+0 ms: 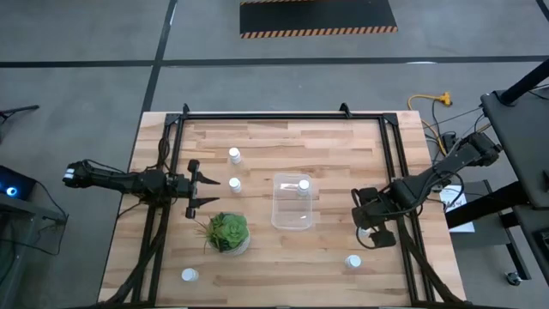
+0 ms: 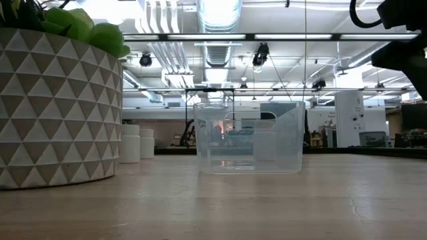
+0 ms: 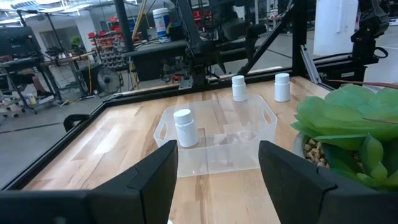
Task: Pick and place pill bottles into a basket
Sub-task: Put the white medicine bottle into the transparent bin
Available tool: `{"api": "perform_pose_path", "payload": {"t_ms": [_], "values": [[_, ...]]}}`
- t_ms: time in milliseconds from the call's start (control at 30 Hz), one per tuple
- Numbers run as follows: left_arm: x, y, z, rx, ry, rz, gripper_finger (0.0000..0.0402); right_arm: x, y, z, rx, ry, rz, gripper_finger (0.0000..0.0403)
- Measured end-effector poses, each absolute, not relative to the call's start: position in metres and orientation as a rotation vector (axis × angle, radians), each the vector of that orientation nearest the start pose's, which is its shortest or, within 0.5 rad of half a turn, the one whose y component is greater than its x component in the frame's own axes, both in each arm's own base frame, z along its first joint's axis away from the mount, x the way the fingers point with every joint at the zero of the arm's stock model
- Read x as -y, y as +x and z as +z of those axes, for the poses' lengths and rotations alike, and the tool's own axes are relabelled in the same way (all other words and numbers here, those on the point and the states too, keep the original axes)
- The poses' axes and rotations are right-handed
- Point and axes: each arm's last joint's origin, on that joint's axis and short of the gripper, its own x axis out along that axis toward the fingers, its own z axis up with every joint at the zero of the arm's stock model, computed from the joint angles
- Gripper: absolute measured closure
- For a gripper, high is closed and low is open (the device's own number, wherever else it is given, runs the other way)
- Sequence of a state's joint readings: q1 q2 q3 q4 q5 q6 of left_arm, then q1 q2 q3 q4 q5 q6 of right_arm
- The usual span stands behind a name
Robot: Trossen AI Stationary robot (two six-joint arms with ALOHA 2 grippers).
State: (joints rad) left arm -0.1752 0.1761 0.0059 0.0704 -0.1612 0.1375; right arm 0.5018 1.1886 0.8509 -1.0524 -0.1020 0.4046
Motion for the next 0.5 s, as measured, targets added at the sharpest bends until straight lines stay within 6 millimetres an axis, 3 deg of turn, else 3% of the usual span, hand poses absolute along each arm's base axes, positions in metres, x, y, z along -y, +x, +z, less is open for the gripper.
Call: {"api": "perform_pose_path", "payload": {"t_ms": [500], "values": [[0.014, 0.107, 0.158, -0.095, 0.154, -0.02, 0.0194, -0.093, 0.164, 0.206, -1.439, 0.047, 0.217, 0.0035]]}}
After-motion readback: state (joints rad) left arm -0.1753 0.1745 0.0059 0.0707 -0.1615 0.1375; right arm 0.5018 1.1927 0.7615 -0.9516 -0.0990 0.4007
